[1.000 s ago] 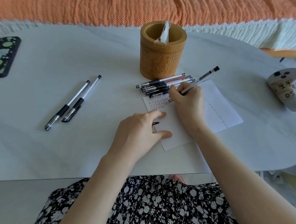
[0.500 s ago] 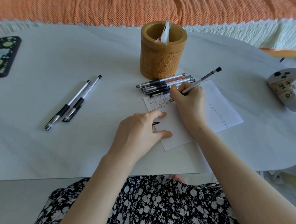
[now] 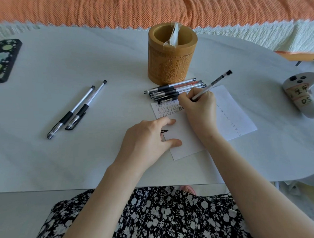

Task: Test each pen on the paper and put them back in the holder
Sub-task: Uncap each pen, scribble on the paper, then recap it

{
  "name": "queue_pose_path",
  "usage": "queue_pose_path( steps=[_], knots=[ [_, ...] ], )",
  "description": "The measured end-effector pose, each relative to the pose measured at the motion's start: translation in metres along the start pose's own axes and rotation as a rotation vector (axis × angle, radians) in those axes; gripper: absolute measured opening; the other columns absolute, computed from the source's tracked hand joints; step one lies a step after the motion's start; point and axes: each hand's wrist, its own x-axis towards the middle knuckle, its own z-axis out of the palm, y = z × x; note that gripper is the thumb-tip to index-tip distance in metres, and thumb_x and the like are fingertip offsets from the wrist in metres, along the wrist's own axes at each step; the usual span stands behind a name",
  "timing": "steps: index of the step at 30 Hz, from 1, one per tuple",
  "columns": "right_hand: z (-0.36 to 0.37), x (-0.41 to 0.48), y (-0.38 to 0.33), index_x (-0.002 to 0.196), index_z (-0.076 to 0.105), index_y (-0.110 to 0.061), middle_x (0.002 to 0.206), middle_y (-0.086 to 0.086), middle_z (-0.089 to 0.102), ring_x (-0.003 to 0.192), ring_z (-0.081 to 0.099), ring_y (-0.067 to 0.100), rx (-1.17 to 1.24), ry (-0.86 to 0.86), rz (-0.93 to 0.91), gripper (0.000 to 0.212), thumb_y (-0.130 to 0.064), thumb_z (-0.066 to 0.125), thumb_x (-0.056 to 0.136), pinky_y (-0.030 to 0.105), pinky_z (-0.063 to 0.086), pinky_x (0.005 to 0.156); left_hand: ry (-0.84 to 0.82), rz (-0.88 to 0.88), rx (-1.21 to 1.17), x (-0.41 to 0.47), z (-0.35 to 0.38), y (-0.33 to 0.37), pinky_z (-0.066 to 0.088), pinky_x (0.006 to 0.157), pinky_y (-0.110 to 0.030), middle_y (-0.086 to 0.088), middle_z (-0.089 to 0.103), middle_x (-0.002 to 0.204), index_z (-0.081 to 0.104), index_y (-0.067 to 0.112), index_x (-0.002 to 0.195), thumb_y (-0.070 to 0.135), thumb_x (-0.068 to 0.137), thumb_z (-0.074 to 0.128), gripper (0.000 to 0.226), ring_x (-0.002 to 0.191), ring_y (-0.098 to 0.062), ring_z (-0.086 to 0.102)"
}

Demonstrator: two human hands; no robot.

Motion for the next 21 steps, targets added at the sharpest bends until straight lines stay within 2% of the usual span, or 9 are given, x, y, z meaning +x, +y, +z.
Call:
queue_pose_path(
  steps=[4,14,16,21],
  knots=[
    [0.0000,0.0009,0.0010,0.057,0.033,0.007,0.056,0.013,0.029,0.057,0.022,0.016,0.025,0.013,0.015,0.034,-0.007,0.057,0.077,0.028,0.018,0.050,0.006,0.004,0.006,0.0000,0.0002,0.0001,0.045,0.078,-0.025,0.007,0.069,0.090,0.051,0.043,0.123,0.058,0.072,0.066,0.055,0.096,-0.009,0.061],
    [0.0011,0.0004,0.0009,0.058,0.032,0.008,0.056,0.011,0.025,0.056,0.019,0.013,-0.004,0.016,0.003,0.033,-0.005,0.057,0.077,0.024,0.015,0.047,0.004,0.006,0.009,0.0001,0.0002,0.0003,0.045,0.078,-0.024,0.006,0.069,0.095,0.051,0.044,0.123,0.058,0.072,0.066,0.055,0.096,-0.009,0.062],
    [0.0008,0.0005,0.0012,0.058,0.032,0.007,0.056,0.012,0.026,0.057,0.021,0.015,0.003,0.014,0.007,0.034,-0.006,0.057,0.077,0.026,0.017,0.049,0.009,0.008,0.012,0.0000,0.0007,0.0000,0.045,0.079,-0.024,0.005,0.069,0.094,0.051,0.044,0.123,0.058,0.072,0.066,0.055,0.096,-0.009,0.062],
    [0.0010,0.0012,0.0026,0.059,0.036,0.010,0.056,0.027,0.038,0.057,0.029,0.018,0.028,0.009,0.020,0.035,-0.009,0.057,0.078,0.028,0.022,0.053,0.006,-0.003,-0.003,0.0007,0.0013,-0.0002,0.044,0.079,-0.024,0.005,0.068,0.094,0.052,0.044,0.123,0.058,0.072,0.067,0.055,0.097,-0.009,0.061]
  ],
)
